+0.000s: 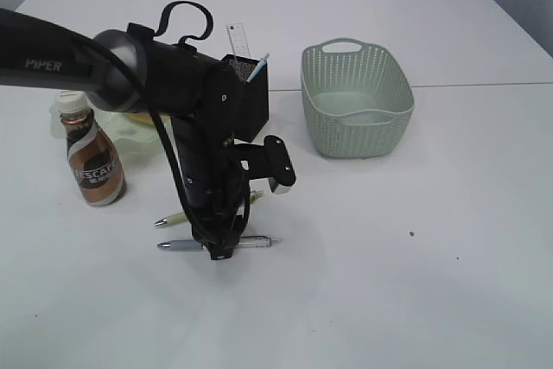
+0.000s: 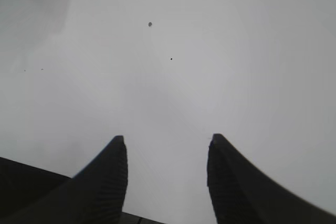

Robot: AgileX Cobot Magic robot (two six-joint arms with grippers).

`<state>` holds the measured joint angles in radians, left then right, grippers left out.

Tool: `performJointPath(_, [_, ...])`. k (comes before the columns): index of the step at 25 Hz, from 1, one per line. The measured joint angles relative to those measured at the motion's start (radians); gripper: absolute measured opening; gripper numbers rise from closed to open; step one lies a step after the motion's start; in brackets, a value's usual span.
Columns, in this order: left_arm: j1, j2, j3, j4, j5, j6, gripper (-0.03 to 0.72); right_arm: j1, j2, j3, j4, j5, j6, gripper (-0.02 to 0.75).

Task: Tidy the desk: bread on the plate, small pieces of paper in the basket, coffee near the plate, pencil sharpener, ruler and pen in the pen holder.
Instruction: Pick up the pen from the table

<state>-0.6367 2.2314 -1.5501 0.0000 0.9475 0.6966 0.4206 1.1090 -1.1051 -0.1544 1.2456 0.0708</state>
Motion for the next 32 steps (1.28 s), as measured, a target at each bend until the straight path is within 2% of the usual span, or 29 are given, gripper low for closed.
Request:
performJointPath(5, [0.0,0.012,-0.002,0.0,-0.001,0.002,0.295,0.0,0.0,0.0,0.0,0.0,0.0,0.365])
performJointPath(9, [0.0,0.013,-0.004,0.0,-0.001,0.002,0.265,0.0,0.0,0.0,-0.002,0.0,0.0,0.365])
performJointPath(11, [0.0,0.013,-0.004,0.0,-0.004,0.002,0.203,0.0,0.0,0.0,-0.002,0.0,-0.002,0.365])
performJointPath(13, [0.0,0.013,-0.004,0.0,-0.004,0.002,0.1,0.0,0.0,0.0,-0.002,0.0,-0.002,0.365])
performJointPath(14, [0.0,0.013,-0.004,-0.006,-0.004,-0.003,0.074,0.0,0.0,0.0,-0.002,0.0,-0.002,0.365])
performJointPath(16, [0.0,0.013,-0.006,-0.01,-0.004,-0.027,0.068,0.0,0.0,0.0,-0.002,0.0,-0.002,0.365])
performJointPath(21, [0.0,0.013,-0.006,-0.036,0.006,-0.158,0.067,0.0,0.0,0.0,-0.002,0.0,-0.002,0.365])
performJointPath(24, [0.006,0.013,-0.006,-0.107,0.042,-0.263,0.065,0.0,0.0,0.0,-0.002,0.0,-0.002,0.365])
performJointPath(28, [0.029,-0.017,-0.006,-0.164,0.087,-0.428,0.065,0.0,0.0,0.0,-0.002,0.0,-0.002,0.365])
performJointPath(32, [0.065,-0.099,-0.006,-0.206,0.106,-0.518,0.065,0.0,0.0,0.0,-0.002,0.0,-0.002,0.365])
